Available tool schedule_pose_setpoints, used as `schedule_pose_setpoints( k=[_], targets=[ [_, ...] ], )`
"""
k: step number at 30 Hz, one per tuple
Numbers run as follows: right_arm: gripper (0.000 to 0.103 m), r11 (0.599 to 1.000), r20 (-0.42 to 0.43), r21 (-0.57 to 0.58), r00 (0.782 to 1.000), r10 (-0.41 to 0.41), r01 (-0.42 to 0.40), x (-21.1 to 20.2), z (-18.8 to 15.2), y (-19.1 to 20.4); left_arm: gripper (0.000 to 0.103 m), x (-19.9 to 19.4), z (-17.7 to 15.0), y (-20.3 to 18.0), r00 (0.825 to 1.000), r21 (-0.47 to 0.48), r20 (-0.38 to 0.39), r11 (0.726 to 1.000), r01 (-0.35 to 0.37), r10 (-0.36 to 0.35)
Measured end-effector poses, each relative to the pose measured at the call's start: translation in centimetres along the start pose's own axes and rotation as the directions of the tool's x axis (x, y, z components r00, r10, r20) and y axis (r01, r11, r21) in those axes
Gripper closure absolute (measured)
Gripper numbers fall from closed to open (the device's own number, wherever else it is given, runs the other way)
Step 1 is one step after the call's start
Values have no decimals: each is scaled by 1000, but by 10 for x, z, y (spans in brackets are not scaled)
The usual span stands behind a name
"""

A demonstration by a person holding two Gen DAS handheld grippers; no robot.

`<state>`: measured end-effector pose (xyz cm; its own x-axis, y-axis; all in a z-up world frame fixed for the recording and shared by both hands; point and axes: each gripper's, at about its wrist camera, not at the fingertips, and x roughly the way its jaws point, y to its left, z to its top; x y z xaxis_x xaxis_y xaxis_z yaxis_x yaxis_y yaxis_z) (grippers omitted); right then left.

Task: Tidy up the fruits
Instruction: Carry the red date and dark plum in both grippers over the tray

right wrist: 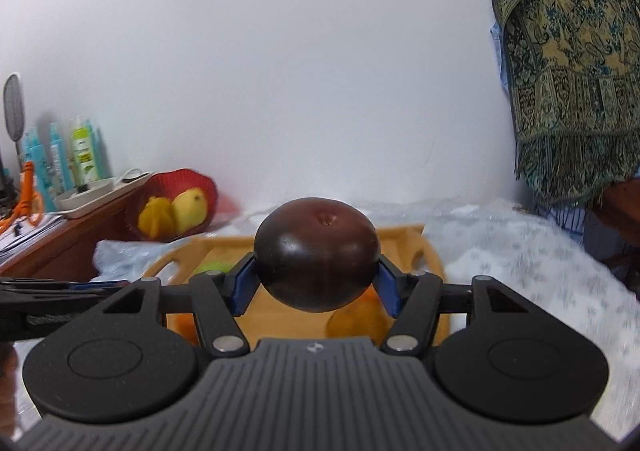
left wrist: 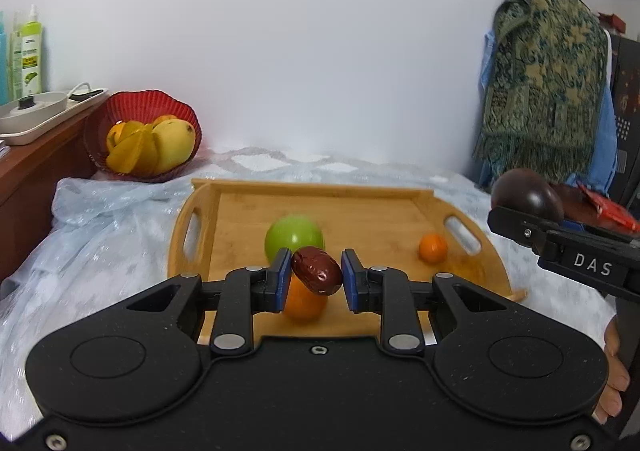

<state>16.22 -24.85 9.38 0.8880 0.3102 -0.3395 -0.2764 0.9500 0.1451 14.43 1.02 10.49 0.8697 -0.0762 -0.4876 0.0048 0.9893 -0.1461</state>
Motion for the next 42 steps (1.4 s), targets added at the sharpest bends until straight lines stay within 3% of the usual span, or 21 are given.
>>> schedule_pose_setpoints(
  k=[4,9,20,29,42],
  targets=[
    [39,999,-22,10,999,-31,31,27,11,-12,78,26,21,8,1000,-2,-11,1000,-14,14],
    [39,999,-72,33,997,-39,42,57,18,-26,78,68,42,19,998,-80,-64,997,-14,9],
    [39,999,-189,43,982,-25,34,118,20,-42,78,152,56,21,981,-106,-182,991,-81,60],
    [40,998,-284,52,959,-17,34,151,14,-47,78,186,55,24,964,-78,-248,989,-122,99],
    [40,1000,-357,12,934,-14,20,170,4,-39,78,202,48,24,953,-64,-284,990,-127,104]
  ],
)
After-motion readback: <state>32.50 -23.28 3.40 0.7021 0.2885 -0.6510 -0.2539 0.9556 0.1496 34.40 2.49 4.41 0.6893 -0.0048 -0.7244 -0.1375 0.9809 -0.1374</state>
